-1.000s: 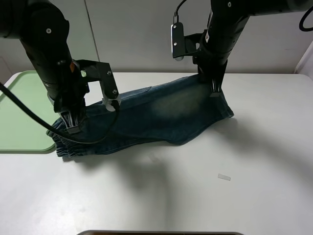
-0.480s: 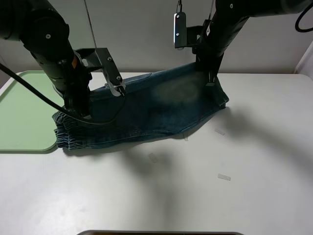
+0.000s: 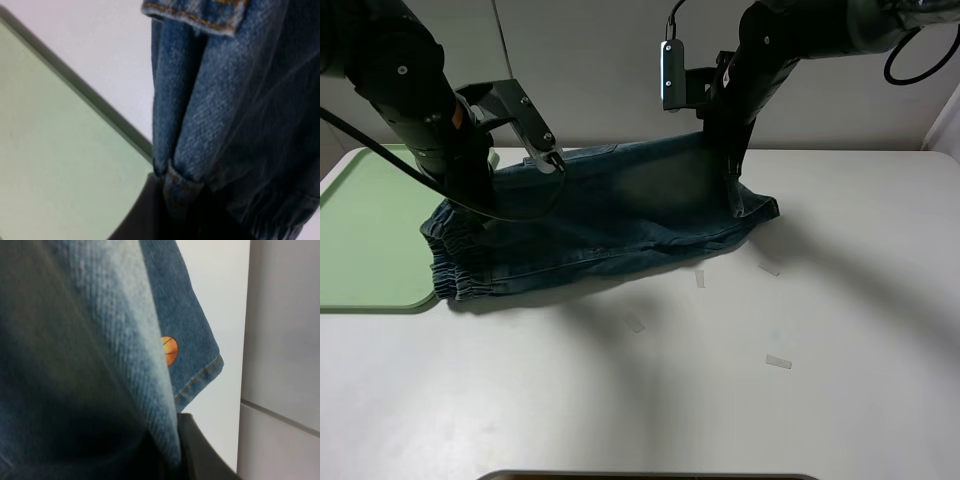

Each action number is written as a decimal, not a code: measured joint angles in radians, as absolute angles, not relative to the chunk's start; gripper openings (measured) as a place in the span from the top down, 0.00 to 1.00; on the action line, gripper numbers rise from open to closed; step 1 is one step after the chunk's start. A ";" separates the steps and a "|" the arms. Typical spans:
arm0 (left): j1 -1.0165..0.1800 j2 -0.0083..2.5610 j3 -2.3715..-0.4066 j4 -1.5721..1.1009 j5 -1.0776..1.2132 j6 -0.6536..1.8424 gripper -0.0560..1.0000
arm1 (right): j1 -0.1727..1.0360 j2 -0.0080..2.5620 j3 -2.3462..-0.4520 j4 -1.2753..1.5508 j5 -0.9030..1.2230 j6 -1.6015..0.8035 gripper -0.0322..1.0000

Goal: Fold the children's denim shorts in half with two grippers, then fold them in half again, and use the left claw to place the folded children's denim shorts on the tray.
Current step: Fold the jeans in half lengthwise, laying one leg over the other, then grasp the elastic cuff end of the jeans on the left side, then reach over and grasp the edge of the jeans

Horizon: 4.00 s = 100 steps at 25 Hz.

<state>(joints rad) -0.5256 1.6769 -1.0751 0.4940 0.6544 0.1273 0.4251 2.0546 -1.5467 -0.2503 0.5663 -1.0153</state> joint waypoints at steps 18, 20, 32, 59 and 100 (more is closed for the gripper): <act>-0.510 1.682 -1.075 0.494 0.646 0.127 0.90 | 0.425 2.058 -1.548 -0.251 0.516 -1.017 0.99; -0.510 1.682 -1.075 0.495 0.647 0.127 0.87 | 0.425 2.058 -1.548 -0.257 0.499 -1.017 0.97; -0.493 1.682 -1.063 0.517 0.690 0.125 0.02 | 0.410 2.057 -1.548 -0.342 0.439 -0.933 0.30; -0.493 1.391 -1.105 0.466 1.065 -0.050 0.02 | 0.414 1.835 -1.548 -0.216 0.787 -0.384 0.30; -0.493 0.017 -0.481 0.032 1.065 -0.097 0.03 | 0.433 1.716 -1.548 0.000 1.019 -0.295 0.30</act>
